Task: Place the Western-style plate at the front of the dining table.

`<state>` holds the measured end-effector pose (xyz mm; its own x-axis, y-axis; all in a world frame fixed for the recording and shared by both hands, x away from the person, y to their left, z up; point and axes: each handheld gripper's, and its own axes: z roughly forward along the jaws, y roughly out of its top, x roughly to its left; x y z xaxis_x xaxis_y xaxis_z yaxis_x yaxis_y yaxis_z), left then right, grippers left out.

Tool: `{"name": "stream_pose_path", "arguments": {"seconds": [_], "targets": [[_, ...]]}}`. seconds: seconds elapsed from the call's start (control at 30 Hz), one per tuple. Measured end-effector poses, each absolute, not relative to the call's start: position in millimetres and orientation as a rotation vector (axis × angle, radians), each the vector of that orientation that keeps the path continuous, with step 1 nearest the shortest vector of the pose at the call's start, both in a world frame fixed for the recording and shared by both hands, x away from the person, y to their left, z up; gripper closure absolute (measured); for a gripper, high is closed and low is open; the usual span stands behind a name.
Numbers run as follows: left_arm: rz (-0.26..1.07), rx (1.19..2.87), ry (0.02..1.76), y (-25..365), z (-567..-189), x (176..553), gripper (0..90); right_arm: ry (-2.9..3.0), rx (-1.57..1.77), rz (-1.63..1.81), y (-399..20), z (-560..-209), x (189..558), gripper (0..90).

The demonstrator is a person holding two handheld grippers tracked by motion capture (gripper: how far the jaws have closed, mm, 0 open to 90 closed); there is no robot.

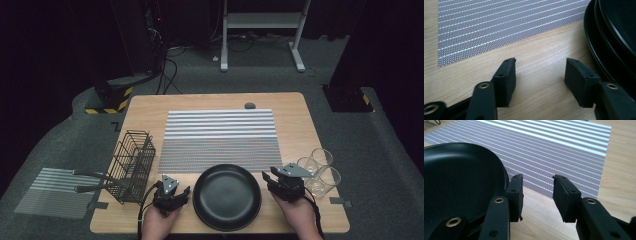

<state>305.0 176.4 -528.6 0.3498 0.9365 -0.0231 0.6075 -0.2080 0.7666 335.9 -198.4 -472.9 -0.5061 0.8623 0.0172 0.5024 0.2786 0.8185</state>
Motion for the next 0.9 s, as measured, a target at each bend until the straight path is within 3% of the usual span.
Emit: {"name": "stream_pose_path", "arguments": {"seconds": [0.13,0.5,0.9], "targets": [[0.545,1.945,1.344,181,-521,310,47.7,2.106,1.226,1.115,-201,-473,334,58.5],[0.539,1.913,1.266,169,-491,335,49.1,2.120,1.235,1.094,-202,-477,337,58.5],[0.395,1.861,1.213,173,-484,322,45.1,2.073,1.298,1.142,-210,-481,337,57.2]]}}
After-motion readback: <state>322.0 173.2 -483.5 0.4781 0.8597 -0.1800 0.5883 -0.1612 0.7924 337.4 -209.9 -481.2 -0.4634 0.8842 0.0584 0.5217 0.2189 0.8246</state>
